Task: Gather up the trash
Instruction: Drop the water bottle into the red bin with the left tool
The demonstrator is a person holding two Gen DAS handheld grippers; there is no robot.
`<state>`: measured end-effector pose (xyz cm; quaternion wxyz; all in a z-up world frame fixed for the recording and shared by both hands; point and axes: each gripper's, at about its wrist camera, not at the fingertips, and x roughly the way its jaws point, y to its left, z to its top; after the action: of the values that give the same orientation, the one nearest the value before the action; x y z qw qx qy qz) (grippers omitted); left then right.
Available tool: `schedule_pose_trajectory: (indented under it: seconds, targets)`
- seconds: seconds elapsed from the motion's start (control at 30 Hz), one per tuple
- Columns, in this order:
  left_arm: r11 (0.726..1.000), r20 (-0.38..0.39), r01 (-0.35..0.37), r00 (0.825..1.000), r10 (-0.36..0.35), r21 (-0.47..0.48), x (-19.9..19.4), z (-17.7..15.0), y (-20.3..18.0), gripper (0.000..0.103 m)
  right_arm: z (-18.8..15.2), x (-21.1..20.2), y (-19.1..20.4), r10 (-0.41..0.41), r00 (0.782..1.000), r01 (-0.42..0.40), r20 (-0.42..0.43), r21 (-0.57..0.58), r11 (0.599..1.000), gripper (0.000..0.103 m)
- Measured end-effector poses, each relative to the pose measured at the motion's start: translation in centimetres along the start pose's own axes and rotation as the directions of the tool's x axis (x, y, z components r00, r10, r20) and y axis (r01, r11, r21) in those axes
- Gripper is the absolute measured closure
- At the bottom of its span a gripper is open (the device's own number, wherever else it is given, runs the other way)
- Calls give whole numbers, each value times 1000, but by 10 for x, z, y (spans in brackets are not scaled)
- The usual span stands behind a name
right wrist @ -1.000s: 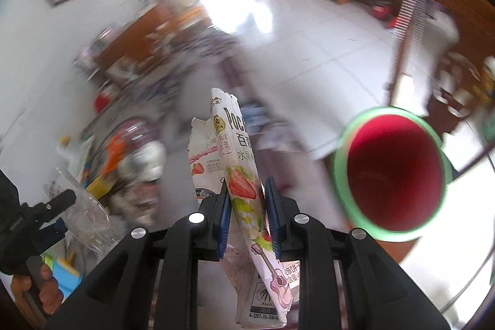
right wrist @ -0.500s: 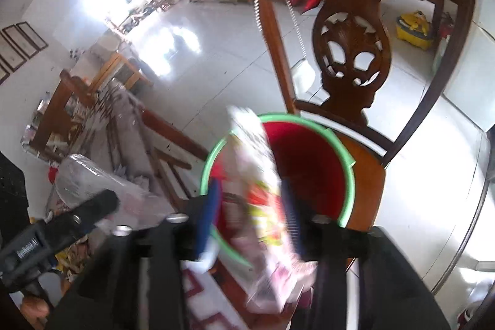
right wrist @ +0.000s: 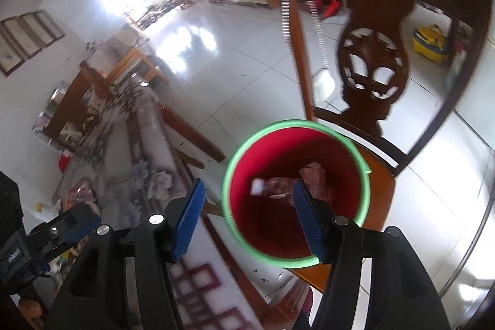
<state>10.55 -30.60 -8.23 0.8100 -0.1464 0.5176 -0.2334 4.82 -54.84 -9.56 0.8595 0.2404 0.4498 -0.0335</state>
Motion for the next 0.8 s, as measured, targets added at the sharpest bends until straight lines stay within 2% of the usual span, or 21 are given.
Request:
schedule_pose_trajectory:
  seconds: [0.17,0.4,0.6,0.8]
  targets:
    - [998,83,-68,994,68,-5,-51,-20,23,15,-11,10,47,44,998,-48,-38,-104,993,41]
    - [985,138,-159,976,166,-61,-106,-59,67,15,-39,36,118,100,985,-132,-139,-238,962,41]
    - [979,123,-171,975,185,-115,-149,-91,123,14,-75,45,181,119,975,-177,-190,-330,927,40]
    - [984,52,-169,984,172,-53,-191,-123,167,11,-113,46,224,109,966,-190,-233,-361,913,39]
